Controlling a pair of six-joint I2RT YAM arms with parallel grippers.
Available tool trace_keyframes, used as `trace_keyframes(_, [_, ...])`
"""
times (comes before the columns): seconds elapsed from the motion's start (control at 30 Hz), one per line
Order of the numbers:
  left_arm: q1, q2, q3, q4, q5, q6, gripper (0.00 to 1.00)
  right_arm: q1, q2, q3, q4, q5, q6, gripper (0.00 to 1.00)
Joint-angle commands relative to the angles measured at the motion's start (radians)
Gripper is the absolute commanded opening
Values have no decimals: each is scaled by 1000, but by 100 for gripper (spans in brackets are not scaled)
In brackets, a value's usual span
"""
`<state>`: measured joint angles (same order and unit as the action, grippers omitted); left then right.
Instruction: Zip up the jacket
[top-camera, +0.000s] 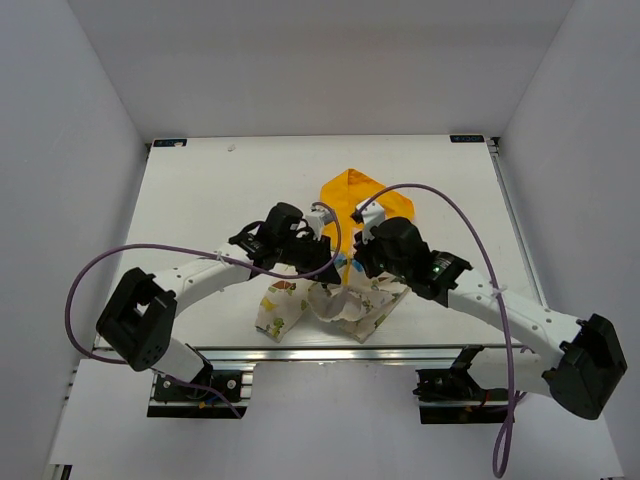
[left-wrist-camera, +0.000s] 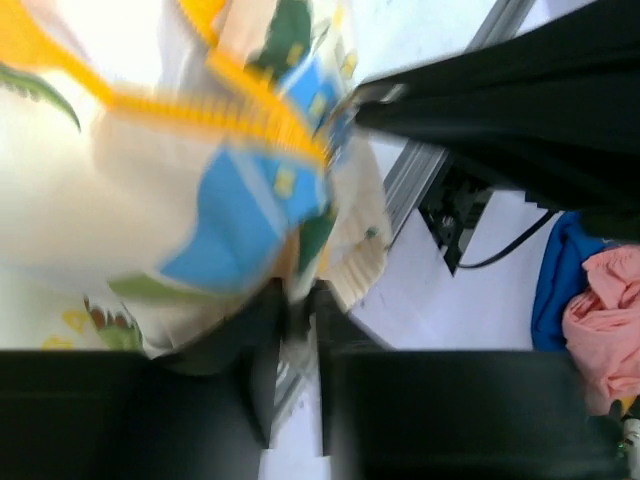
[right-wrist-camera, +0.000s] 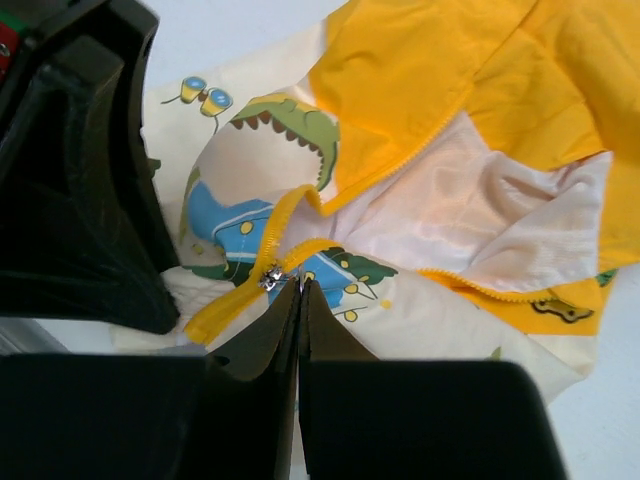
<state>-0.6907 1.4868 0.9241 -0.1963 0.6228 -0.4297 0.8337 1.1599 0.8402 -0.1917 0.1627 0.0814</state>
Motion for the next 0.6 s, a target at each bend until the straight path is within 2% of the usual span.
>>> trace_keyframes(0.0, [-20, -56, 45, -184, -56, 57, 34, -42, -91, 13, 12, -10, -2, 0])
trace_keyframes(0.03, [-18, -69, 74, -196, -84, 71, 61, -42, -120, 10, 0, -20, -2, 0])
trace_keyframes(0.07, [-18, -79, 87, -204, -136, 87, 74, -42, -132, 13, -11, -23, -3, 0])
trace_keyframes(0.1, [-20, -89, 97, -209, -164, 118, 83, -42, -144, 16, -31, -23, -3, 0])
trace_keyframes(0.2, [-26, -144, 114, -200, -264, 192, 97, -42, -186, 37, -63, -26, -15, 0])
trace_keyframes(0.37, [-117, -192, 156, -169, -386, 302, 98, -42, -169, 118, -115, -12, -22, 0])
trace_keyframes(0.47, [-208, -229, 125, -121, -506, 472, 98, -44, -166, 163, -144, 15, -14, 0])
trace_keyframes(0.57, [-283, -255, 81, -54, -606, 554, 98, -50, -160, 194, -167, -5, -3, 0])
